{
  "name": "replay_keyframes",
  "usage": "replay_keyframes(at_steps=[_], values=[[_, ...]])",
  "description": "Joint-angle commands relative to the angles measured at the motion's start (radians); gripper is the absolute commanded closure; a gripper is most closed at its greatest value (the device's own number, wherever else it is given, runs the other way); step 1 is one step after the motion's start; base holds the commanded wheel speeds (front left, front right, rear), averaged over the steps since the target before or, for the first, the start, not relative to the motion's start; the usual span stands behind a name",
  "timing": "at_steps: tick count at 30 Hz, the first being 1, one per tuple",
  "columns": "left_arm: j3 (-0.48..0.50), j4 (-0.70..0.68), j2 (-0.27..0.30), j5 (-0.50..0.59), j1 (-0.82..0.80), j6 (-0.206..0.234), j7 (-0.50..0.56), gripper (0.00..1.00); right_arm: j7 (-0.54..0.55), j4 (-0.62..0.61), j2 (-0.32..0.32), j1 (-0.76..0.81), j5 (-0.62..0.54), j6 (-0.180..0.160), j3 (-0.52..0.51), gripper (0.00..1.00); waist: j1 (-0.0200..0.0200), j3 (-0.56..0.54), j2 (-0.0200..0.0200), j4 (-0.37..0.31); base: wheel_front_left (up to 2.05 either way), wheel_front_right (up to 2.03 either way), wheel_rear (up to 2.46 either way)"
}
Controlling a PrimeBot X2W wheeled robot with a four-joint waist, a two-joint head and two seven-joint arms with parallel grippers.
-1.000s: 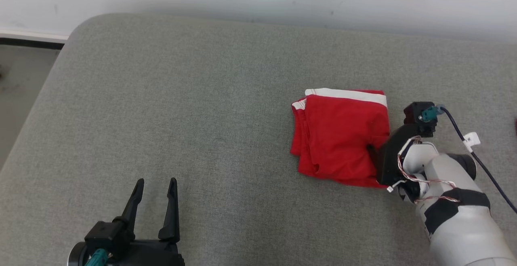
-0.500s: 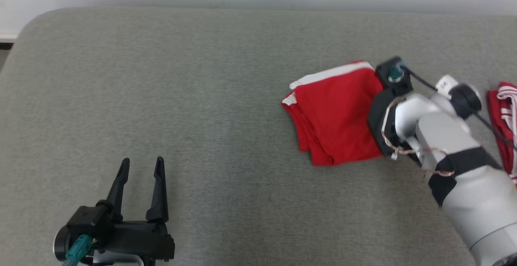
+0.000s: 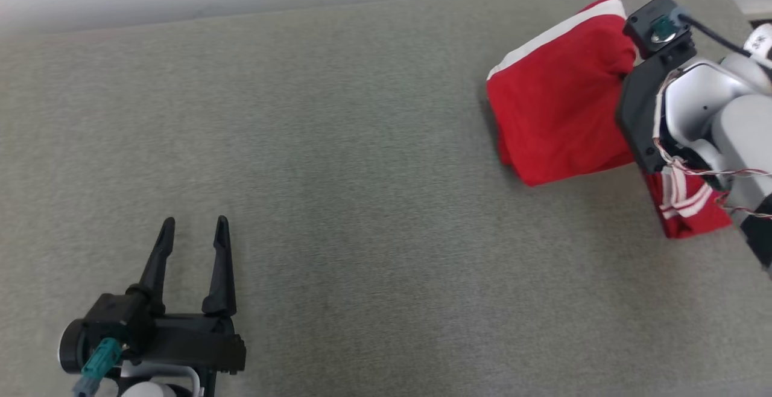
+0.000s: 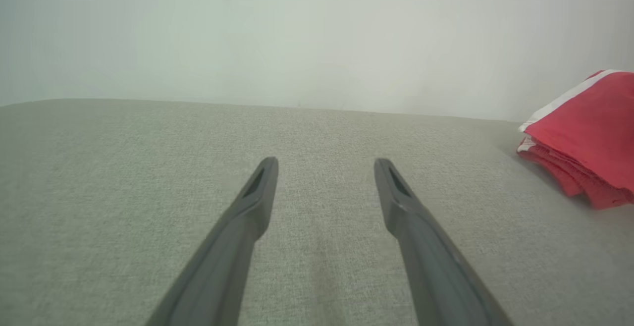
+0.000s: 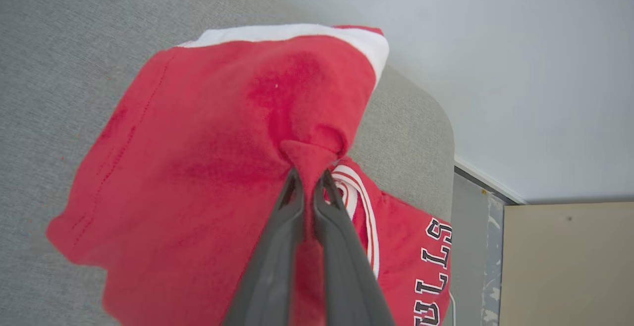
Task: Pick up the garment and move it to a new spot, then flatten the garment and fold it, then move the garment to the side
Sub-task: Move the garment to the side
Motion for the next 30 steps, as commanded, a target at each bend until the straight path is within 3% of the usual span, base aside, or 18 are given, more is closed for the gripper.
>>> replay_keyframes(at_steps=[1, 12, 17, 25, 26, 27, 30], values=[[0.007, 0.000, 0.003, 0.009, -0.017, -0.006, 0.000, 0.00, 0.002, -0.012, -0.010, -0.007, 0.015, -0.003, 0.002, 1.00, -0.0002, 0.029, -0.0002, -0.069, 0.00, 0.00, 0.00], [0.014, 0.004, 0.003, 0.049, -0.065, -0.033, 0.000, 0.00, -0.060, -0.037, -0.162, 0.001, -0.012, -0.003, 0.004, 1.00, -0.0002, 0.083, -0.0002, -0.151, 0.00, 0.00, 0.00], [0.007, 0.004, 0.017, 0.062, -0.099, -0.045, 0.000, 0.00, -0.120, 0.046, -0.208, 0.008, -0.076, -0.003, -0.016, 1.00, -0.0002, 0.119, -0.0002, -0.135, 0.00, 0.00, 0.00], [-0.010, 0.015, 0.029, 0.069, -0.134, -0.052, 0.000, 0.00, -0.220, 0.174, -0.208, 0.039, -0.219, -0.003, -0.126, 1.00, -0.0002, 0.150, -0.0002, -0.086, 0.00, 0.00, 0.00], [-0.012, 0.017, 0.029, 0.069, -0.135, -0.053, 0.000, 0.00, -0.237, 0.184, -0.198, 0.047, -0.234, -0.003, -0.143, 0.61, -0.0002, 0.150, -0.0002, -0.080, 0.00, 0.00, 0.00], [-0.012, 0.019, 0.031, 0.068, -0.137, -0.054, 0.000, 0.00, -0.253, 0.197, -0.189, 0.055, -0.250, -0.003, -0.162, 0.00, -0.0002, 0.149, -0.0002, -0.076, 0.00, 0.00, 0.00], [-0.007, 0.024, 0.032, 0.065, -0.130, -0.055, 0.000, 0.00, -0.303, 0.219, -0.164, 0.074, -0.290, -0.003, -0.206, 0.00, -0.0002, 0.136, -0.0002, -0.069, 0.00, 0.00, 0.00]])
